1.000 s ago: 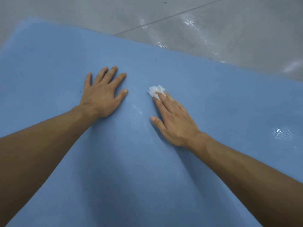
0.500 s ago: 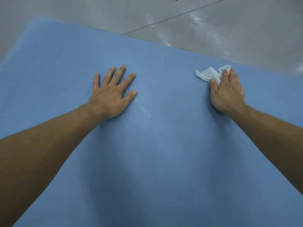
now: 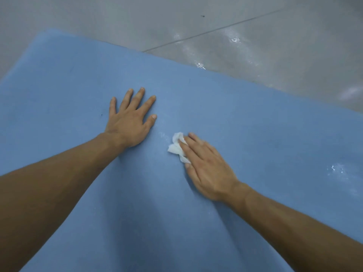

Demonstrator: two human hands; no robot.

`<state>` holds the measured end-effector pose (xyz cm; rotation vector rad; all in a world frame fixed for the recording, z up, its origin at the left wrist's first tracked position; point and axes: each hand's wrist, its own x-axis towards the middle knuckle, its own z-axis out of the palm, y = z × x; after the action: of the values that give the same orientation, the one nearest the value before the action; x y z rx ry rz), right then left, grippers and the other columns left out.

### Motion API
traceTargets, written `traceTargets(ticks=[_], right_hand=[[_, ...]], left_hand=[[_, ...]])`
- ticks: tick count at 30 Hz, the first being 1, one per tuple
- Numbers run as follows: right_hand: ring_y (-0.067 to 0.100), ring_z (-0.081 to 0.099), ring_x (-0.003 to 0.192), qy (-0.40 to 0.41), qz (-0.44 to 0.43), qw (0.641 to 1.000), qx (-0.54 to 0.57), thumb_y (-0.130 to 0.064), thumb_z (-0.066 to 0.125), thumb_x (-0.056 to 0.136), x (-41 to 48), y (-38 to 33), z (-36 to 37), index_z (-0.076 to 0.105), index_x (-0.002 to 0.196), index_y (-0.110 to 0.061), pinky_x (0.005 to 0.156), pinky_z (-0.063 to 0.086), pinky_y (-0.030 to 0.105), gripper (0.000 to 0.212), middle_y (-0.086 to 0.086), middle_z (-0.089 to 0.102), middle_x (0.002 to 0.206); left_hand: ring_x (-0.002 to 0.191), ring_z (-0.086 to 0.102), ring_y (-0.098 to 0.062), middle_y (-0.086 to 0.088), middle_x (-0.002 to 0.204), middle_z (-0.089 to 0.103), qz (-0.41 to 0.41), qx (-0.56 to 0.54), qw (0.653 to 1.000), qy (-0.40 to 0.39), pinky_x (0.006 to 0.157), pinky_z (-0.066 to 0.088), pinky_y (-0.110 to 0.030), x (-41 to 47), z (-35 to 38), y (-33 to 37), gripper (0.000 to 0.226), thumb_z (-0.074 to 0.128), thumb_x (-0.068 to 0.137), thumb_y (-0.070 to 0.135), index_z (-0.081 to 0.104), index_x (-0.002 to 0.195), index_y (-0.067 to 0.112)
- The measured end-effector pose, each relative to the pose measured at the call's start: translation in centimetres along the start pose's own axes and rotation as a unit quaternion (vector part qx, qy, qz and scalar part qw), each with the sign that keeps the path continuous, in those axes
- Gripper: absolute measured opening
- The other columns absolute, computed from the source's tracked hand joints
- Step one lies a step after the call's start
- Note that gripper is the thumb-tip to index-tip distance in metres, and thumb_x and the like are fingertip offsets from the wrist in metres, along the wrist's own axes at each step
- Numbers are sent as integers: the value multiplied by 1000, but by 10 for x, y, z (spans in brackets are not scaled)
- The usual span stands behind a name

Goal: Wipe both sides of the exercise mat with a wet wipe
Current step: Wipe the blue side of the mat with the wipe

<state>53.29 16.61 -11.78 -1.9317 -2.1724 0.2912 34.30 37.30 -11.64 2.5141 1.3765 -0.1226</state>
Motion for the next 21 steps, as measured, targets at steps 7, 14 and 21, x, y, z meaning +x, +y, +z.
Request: traceTargets(ticks=[7,14,21], right_hand=[[33,34,153,-20,268,962,-38,-41,23,101,-79,61,-31,40,158,-6,121,33,50,68,10,39,164],[37,25,155,-21,378,926,-15,-45,14,98,-128,93,-48,34,159,-3,118,36,55,77,12,31,167],[29,20,158,5,241,970,18,-39,30,103,-129,6,-14,32,161,-9,124,30,46,66,7,29,169]], left_hand=[[159,-11,-18,12,173,-7,-7,-20,999,-28,126,-6,-57,-52,10,47,63,26,105,57,9,164,42],[158,-13,-18,14,172,-11,53,2,996,-68,126,-3,-56,-79,19,94,66,21,102,62,6,163,43],[159,-9,-18,11,173,-4,41,-16,997,-63,126,-2,-54,-98,23,124,65,38,104,52,14,163,42]])
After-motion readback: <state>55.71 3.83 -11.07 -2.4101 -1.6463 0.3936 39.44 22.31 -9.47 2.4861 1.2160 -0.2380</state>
